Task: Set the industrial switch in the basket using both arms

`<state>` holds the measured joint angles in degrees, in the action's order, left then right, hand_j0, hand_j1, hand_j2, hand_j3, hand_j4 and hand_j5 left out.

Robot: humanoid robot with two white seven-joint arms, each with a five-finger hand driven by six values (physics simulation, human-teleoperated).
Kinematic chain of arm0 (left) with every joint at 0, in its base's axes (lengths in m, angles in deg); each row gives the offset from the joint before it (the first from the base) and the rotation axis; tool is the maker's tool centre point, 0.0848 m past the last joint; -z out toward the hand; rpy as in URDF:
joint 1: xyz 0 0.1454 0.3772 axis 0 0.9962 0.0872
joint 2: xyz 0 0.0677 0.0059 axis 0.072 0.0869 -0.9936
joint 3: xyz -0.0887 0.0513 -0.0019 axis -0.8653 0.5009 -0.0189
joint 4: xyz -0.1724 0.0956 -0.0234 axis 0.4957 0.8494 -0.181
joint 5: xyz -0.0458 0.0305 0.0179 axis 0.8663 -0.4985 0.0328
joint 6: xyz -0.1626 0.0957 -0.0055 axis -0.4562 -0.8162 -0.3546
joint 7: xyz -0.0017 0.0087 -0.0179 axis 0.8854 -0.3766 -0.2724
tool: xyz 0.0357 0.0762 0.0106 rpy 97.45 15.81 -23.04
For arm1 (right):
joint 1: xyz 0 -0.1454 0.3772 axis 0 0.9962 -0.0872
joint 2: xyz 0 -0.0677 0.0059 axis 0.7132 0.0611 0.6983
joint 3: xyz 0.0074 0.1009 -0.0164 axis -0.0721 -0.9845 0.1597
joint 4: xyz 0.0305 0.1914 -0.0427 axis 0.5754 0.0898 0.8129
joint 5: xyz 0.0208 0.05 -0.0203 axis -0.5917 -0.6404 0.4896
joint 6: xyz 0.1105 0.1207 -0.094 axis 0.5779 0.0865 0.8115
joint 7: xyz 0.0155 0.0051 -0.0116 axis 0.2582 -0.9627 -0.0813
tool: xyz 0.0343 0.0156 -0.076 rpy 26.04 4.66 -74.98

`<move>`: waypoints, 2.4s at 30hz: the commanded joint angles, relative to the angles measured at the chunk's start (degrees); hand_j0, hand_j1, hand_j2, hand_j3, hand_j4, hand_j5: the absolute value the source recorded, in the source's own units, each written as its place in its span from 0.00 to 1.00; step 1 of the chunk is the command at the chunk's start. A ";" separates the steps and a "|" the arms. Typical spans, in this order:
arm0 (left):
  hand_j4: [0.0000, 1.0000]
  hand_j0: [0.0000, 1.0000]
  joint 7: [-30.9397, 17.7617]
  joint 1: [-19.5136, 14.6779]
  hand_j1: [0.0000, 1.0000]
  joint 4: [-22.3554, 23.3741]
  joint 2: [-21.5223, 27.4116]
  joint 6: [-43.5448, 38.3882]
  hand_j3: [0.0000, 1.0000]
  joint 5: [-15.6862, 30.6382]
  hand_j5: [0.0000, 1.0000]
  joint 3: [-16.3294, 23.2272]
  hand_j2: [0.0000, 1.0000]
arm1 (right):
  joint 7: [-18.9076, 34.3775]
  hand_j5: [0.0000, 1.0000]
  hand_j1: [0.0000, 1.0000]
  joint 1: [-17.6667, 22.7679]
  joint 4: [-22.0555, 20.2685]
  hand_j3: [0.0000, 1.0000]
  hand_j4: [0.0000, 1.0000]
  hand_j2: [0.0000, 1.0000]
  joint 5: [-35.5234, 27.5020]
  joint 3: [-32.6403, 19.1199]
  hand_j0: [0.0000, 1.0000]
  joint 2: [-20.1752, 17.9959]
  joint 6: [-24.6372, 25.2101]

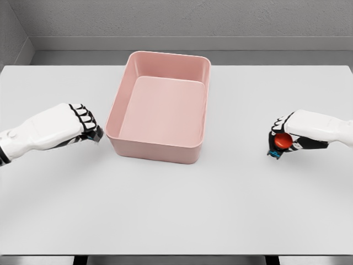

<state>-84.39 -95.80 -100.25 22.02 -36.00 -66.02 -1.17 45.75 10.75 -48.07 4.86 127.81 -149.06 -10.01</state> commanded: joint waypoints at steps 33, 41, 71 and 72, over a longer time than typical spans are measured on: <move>0.48 0.48 -0.49 -7.56 0.48 -0.01 -5.26 -0.05 0.48 0.88 0.48 0.78 0.48 | 0.04 0.39 0.39 -5.01 0.06 0.39 0.39 0.39 -0.75 0.03 0.39 6.07 0.10; 0.48 0.48 -0.67 -8.96 0.48 0.08 -9.83 -0.05 0.48 -2.37 0.48 1.39 0.48 | 0.12 0.39 0.39 -6.59 0.06 0.39 0.39 0.39 -0.75 0.12 0.39 7.66 0.10; 0.48 0.48 -1.98 -15.73 0.48 6.49 -19.94 -0.05 0.48 -7.30 0.48 8.78 0.48 | 0.39 0.39 0.39 -10.99 -0.02 0.39 0.39 0.39 -0.75 0.29 0.39 11.26 0.10; 0.48 0.48 -1.98 -15.73 0.48 6.93 -20.11 -0.05 0.48 -7.30 0.48 9.22 0.48 | 0.30 0.39 0.39 -11.25 -0.02 0.39 0.39 0.39 -0.75 0.29 0.39 11.35 0.10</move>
<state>-86.36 -111.62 -93.82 2.46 -35.99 -73.59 7.53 46.12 -0.50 -48.08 4.54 128.11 -138.04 -10.01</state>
